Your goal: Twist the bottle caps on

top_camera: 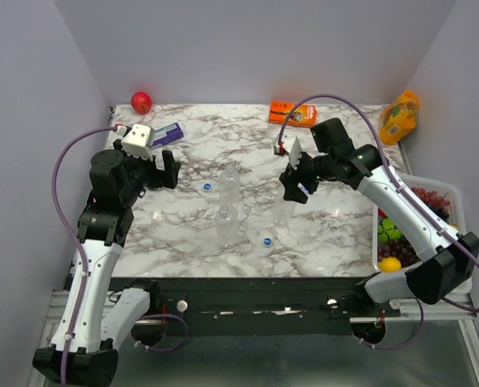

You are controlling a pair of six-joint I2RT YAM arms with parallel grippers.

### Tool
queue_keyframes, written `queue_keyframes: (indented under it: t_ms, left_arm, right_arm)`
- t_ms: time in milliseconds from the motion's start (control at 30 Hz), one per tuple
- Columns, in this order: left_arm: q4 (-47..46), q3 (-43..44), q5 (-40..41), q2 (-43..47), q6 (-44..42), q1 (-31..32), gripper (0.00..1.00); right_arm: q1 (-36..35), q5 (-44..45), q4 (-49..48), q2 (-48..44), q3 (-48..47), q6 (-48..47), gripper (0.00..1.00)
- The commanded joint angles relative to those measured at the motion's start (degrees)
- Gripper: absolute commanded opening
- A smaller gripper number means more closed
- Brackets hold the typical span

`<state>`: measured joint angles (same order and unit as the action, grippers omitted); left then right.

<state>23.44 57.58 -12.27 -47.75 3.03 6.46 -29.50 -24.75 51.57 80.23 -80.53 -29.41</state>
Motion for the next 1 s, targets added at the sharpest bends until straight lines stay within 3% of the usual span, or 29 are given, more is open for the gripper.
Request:
queue_keyframes:
  t_ms: [0, 67, 133, 233, 300, 367, 400, 500, 700, 833, 967]
  left_arm:
    - [0.99, -0.37, -2.58, 2.04, 0.93, -1.1, 0.99]
    - [1.34, -0.28, -2.67, 2.39, 0.75, -1.27, 0.99]
    - [1.34, -0.37, -2.84, 2.57, 0.66, -1.27, 0.99]
    - [1.17, -0.45, -3.89, 2.75, 0.66, -1.36, 0.99]
    - [0.82, -0.54, -7.04, 2.66, -0.21, -1.45, 0.98]
    - [0.03, -0.72, -11.78, 2.31, -1.87, -1.36, 0.96]
    - [-0.24, -0.8, -17.2, 2.13, -2.06, -1.19, 0.95]
    - [-2.52, -0.89, -22.44, 1.78, -1.71, 3.79, 0.94]
    - [-2.87, 2.79, -20.34, -3.4, -5.92, 17.87, 0.95]
    - [-8.83, 1.22, -18.31, -5.16, -9.17, 27.09, 0.97]
    - [-12.88, -0.45, -20.42, -7.97, -12.7, 30.88, 0.99]
  right_arm:
    - [-1.26, 4.97, -2.61, 0.72, 2.22, 0.93, 0.68]
    - [-1.44, 6.29, -2.61, 1.25, 2.75, 0.84, 0.6]
    - [-1.35, 7.43, -3.32, 1.25, 3.36, 1.11, 0.59]
    - [-1.44, 7.7, -3.41, 1.16, 3.54, 1.11, 0.47]
    - [-1.44, 7.35, -3.15, 0.72, 3.28, 0.93, 0.26]
    - [-1.35, 6.74, -2.45, 0.11, 1.45, 1.02, 0.1]
    - [-1.44, 6.47, -0.7, -0.5, 0.47, 1.11, 0.07]
    - [-1.35, 4.98, 4.3, -1.74, -4.43, 0.93, 0.01]
    - [-1.44, 1.03, 15.82, -3.41, -15.26, -0.03, 0.01]
    - [-1.44, -5.46, 18.65, -5.16, -21.49, 2.24, 0.01]
    - [-1.44, -10.4, 19.01, -6.83, -21.25, 4.97, 0.01]
